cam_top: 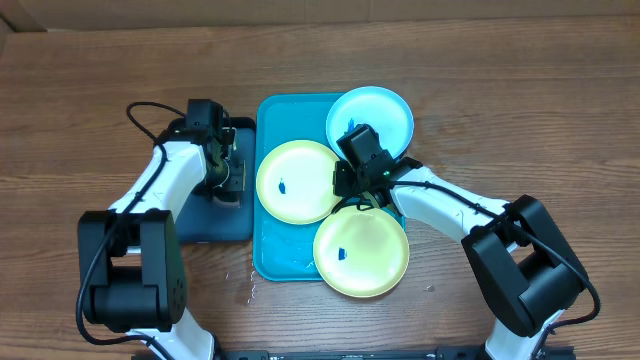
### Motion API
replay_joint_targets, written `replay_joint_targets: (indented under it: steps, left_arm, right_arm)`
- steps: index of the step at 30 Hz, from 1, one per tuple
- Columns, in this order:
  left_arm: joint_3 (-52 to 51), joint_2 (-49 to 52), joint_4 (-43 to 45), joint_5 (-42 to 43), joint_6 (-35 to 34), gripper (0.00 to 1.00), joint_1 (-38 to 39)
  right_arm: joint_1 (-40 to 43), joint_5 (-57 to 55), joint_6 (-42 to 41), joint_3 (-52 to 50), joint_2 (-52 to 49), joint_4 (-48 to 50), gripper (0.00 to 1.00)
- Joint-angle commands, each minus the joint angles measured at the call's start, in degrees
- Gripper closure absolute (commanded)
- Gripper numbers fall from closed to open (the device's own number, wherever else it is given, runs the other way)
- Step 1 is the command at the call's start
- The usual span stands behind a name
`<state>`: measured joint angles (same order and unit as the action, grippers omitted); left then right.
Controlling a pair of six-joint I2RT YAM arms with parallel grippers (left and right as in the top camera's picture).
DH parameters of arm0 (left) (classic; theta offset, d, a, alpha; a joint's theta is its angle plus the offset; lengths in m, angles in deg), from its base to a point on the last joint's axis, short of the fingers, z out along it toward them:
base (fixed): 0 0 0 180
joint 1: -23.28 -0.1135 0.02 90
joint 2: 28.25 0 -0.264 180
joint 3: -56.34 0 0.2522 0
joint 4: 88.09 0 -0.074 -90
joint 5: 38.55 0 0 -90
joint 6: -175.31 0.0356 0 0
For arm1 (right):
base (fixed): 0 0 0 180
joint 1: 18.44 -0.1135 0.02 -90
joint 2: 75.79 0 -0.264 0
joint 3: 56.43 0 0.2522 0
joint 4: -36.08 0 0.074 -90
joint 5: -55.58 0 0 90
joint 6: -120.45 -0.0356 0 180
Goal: Clean dirty plates on tray and stack at the side
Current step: 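Lift the sponge with the left gripper out of the water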
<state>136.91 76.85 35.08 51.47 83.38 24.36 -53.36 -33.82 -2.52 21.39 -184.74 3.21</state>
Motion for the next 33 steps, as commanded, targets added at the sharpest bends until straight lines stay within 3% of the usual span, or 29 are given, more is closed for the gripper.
replay_joint_targets:
  steps: [1, 8, 11, 13, 14, 15, 17, 22, 27, 33]
  left_arm:
    - [2.49, -4.0, -0.87, 2.73, -1.49, 0.96, -2.54]
    - [2.73, -10.69, -0.98, 10.14, -1.51, 0.96, -6.32]
    - [2.69, -10.58, -1.33, 10.12, -1.42, 0.96, -6.29]
    - [2.69, -10.29, -1.51, 10.14, -1.42, 0.96, -6.27]
    - [2.67, -10.14, -1.51, 10.12, -1.42, 0.96, -6.29]
    - [2.69, -9.97, -1.49, 10.12, -1.4, 0.96, -6.27]
    - [2.69, -9.86, -1.49, 10.05, -1.22, 0.96, -6.29]
    - [2.67, -9.86, -1.46, 9.7, -0.61, 0.96, -6.29]
    - [2.67, -9.86, -1.49, 9.73, -0.63, 0.96, -6.29]
    - [2.67, -9.86, -1.44, 9.7, -0.61, 0.96, -6.29]
  right_arm:
    - [-0.15, -0.57, -0.44, -0.35, -0.63, -0.09, 0.96]
    - [0.79, 0.07, -7.74, -0.31, -0.48, -1.81, 0.95]
    - [1.25, 0.96, -7.52, -0.28, -0.07, -2.19, 0.79]
    - [1.46, 0.94, -7.5, -0.28, -0.04, -1.95, 0.79]
    - [1.57, 0.96, -7.52, -0.28, -0.04, -1.95, 0.83]
    - [1.62, 0.94, -7.5, -0.28, -0.04, -1.97, 0.92]
    - [1.62, 0.96, -7.5, -0.28, -0.02, -1.99, 0.96]
    - [1.62, 0.98, -7.13, -0.24, 2.21, -3.06, 0.96]
    - [1.62, 0.96, -7.13, -0.24, 4.07, -3.91, 0.81]
    - [1.6, 0.72, -7.1, -0.26, 3.76, -3.93, 0.83]
